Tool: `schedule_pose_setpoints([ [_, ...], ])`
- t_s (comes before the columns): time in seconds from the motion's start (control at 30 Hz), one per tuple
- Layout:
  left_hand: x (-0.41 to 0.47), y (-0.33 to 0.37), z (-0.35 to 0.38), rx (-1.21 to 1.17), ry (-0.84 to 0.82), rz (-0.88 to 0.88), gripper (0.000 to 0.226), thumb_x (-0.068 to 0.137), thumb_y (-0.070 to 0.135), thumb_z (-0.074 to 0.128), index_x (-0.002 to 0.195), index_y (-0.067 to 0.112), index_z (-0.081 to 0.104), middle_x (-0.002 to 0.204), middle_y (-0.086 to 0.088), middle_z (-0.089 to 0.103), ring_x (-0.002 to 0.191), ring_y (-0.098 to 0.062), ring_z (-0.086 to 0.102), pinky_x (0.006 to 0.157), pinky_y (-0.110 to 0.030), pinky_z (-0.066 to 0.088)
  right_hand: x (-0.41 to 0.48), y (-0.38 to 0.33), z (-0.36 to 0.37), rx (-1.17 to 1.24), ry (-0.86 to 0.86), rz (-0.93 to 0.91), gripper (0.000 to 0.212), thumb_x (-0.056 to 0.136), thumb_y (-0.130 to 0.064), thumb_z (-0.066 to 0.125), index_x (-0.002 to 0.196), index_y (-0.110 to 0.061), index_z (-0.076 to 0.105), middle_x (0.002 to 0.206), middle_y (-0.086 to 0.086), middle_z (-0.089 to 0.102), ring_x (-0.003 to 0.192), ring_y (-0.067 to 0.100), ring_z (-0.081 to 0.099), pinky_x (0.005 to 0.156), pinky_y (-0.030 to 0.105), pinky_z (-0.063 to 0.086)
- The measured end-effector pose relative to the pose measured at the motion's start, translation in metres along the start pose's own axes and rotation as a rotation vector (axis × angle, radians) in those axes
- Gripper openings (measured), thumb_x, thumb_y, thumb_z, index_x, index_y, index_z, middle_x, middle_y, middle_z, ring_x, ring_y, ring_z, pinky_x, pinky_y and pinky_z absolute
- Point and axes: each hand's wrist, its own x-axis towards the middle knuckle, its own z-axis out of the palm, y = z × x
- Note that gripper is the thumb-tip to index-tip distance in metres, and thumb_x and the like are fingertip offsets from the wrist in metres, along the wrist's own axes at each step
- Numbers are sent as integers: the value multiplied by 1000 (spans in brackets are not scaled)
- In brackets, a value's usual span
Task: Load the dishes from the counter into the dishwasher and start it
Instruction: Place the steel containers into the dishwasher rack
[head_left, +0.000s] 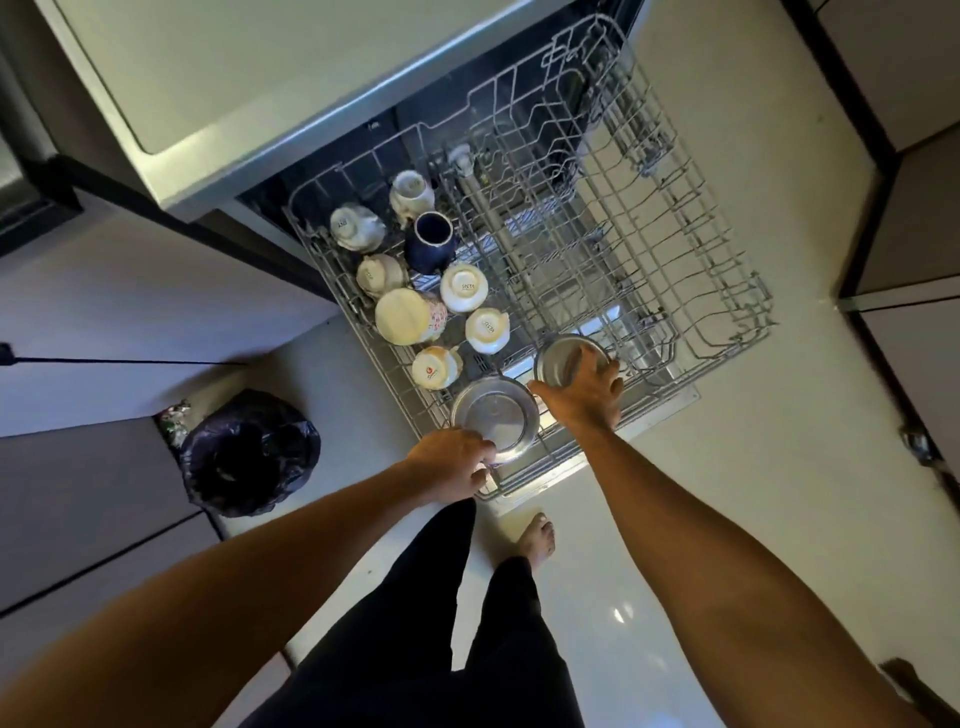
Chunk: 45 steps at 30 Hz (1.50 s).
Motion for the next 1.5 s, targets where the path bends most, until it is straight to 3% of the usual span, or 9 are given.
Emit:
schedule_pose_setpoints([
  [0.3, 1, -2, 4, 32, 19, 23, 25, 89, 38, 58, 110, 25, 66, 107, 4, 72, 94, -20, 68, 74, -28, 48, -3, -1, 0, -6, -13, -6, 110, 68, -70, 77, 152, -33, 17, 165, 17, 3, 148, 48, 11, 104, 66, 38],
  [0.6, -3, -1, -3, -26, 71, 37, 14, 90, 31, 61, 97, 21, 68, 93, 4, 73, 82, -17, 68, 66, -22, 41, -17, 0, -13, 0, 42, -45, 89, 74, -73, 66, 143, -22, 41, 142, 13, 39, 126, 40, 44, 93, 49, 50],
  [0.7, -7, -1, -8, -118, 131, 20, 12, 91, 27, 62, 94, 19, 71, 90, 3, 74, 78, -16, 70, 65, -23, 48, -25, 0, -18, -20, 59, -52, 84, 80, -70, 61, 140, -14, 46, 136, 18, 47, 119, 40, 53, 92, 45, 52],
  [0.87, -21, 4, -25, -358, 289, -124, 11, 90, 26, 62, 93, 21, 72, 87, 6, 73, 76, -8, 68, 70, -30, 58, -54, 4, -28, 64, 75, -65, 44, 86, -59, 63, 110, -23, 67, 110, 7, 69, 102, 30, 65, 84, 38, 55],
  [1.03, -44, 1, -34, -371, 384, -268, 9, 91, 22, 62, 92, 23, 71, 80, 4, 72, 75, -13, 66, 70, -27, 52, -87, 3, -33, 36, 46, -49, 37, 89, -53, 61, 111, -24, 69, 122, 12, 65, 112, 36, 61, 95, 44, 51],
  [1.2, -92, 7, -32, -329, 535, -333, 14, 91, 19, 61, 95, 19, 74, 89, 5, 70, 81, -12, 62, 69, -22, 41, -129, 1, -32, 42, -22, -153, 32, 89, -41, 65, 113, -21, 70, 119, 10, 67, 112, 33, 62, 98, 40, 49],
  [1.37, -162, 9, -20, -332, 686, -413, 10, 86, 18, 62, 89, 16, 72, 82, -1, 69, 82, -27, 66, 70, -31, 49, -181, -19, -27, -79, -3, -349, 38, 79, -41, 64, 110, -18, 71, 111, 10, 71, 103, 34, 66, 88, 42, 56],
  [1.5, -227, 9, -5, -350, 829, -505, 12, 88, 20, 62, 91, 14, 72, 77, 0, 67, 77, -25, 65, 73, -32, 49, -229, -46, -21, -117, 2, -551, 27, 86, -35, 59, 101, -15, 70, 109, 14, 70, 102, 38, 65, 83, 39, 53],
])
